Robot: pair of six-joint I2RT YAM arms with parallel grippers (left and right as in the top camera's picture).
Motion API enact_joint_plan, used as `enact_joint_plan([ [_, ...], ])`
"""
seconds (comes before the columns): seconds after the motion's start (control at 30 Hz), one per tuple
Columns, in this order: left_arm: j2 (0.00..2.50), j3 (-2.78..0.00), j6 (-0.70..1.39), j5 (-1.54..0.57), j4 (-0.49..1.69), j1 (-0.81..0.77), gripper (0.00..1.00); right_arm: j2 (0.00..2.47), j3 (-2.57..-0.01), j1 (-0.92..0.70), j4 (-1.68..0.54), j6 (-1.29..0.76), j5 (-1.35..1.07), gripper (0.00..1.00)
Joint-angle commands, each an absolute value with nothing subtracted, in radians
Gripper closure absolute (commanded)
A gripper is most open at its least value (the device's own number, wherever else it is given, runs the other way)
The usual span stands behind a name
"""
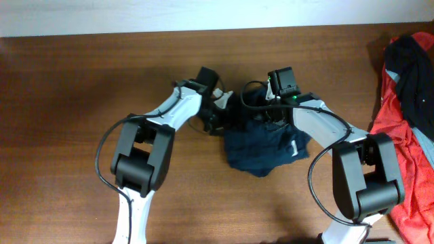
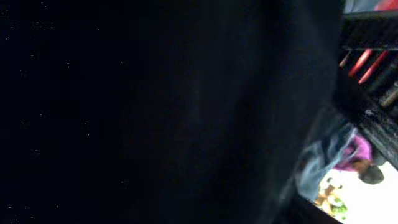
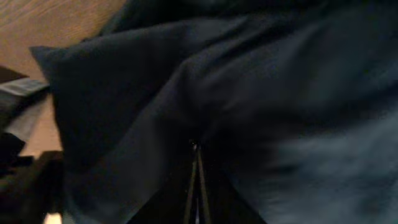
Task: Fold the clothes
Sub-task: 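Carry the folded shorts leftward with the left gripper and release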
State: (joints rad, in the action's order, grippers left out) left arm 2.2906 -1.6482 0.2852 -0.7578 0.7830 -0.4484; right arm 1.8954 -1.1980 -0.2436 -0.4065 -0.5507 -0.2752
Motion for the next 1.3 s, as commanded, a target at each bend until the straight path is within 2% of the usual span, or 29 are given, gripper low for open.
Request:
enact_joint_plan([
  [0.0, 2.335, -1.623, 0.305, -0.668, 0.778, -0.465, 0.6, 1.892, -1.195, -0.255, -0.408, -0.559, -0.289, 0.96],
  [0.1, 2.335, -1.624, 0.268, -0.669, 0.777, -0.459, 0.91, 1.892, -1.195, -0.255, -0.422, -0.558, -0.283, 0.96],
  [0.17, 2.335, -1.624, 0.227, -0.669, 0.778, -0.451, 0.99, 1.891, -1.195, -0.255, -0.433, -0.55, -0.279, 0.96],
  [0.37, 2.302, -1.624, 0.167, -0.664, 0.822, -0.376, 1.0, 1.839, -1.211, -0.236, -0.505, -0.434, -0.259, 0.96],
  [0.53, 2.171, -1.624, 0.152, -0.589, 0.842, -0.27, 0.99, 1.716, -1.244, -0.233, -0.608, -0.352, -0.153, 0.96],
  [0.8, 1.965, -1.624, 0.232, -0.396, 0.865, -0.108, 1.0, 1.549, -1.246, -0.233, -0.633, -0.352, -0.15, 0.96],
  [1.07, 1.971, -1.592, 0.326, -0.23, 0.887, 0.115, 1.0, 1.508, -1.246, -0.234, -0.691, -0.352, -0.149, 0.96],
  [1.27, 1.971, -1.536, 0.348, -0.186, 0.883, 0.299, 1.0, 1.508, -1.246, -0.234, -0.712, -0.352, -0.15, 0.96],
])
